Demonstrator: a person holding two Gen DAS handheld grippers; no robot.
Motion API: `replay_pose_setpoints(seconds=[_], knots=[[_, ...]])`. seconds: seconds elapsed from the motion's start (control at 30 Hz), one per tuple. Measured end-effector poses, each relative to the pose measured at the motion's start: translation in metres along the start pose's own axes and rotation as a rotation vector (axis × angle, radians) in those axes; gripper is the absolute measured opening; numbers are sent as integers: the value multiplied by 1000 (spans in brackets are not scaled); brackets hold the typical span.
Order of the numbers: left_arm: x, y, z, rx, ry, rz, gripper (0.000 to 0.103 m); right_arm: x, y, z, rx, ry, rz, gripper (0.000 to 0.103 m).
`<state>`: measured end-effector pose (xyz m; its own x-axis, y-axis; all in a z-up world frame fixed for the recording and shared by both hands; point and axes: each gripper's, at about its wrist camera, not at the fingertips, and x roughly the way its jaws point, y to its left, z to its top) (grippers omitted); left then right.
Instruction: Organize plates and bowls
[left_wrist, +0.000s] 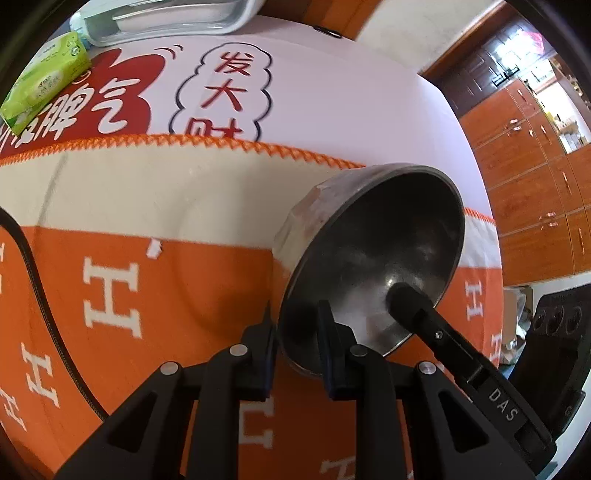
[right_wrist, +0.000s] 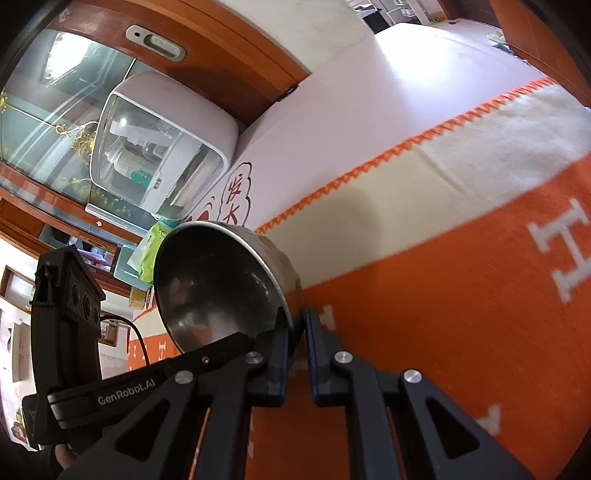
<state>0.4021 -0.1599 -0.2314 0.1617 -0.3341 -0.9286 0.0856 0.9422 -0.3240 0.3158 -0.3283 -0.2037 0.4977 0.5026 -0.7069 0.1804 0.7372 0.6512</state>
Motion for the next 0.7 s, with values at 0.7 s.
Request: replay_pose_setpoints(seconds=[0.7], knots=[[-39, -30, -81, 146, 74, -40, 16, -82, -5, -66, -65, 20, -90, 8]])
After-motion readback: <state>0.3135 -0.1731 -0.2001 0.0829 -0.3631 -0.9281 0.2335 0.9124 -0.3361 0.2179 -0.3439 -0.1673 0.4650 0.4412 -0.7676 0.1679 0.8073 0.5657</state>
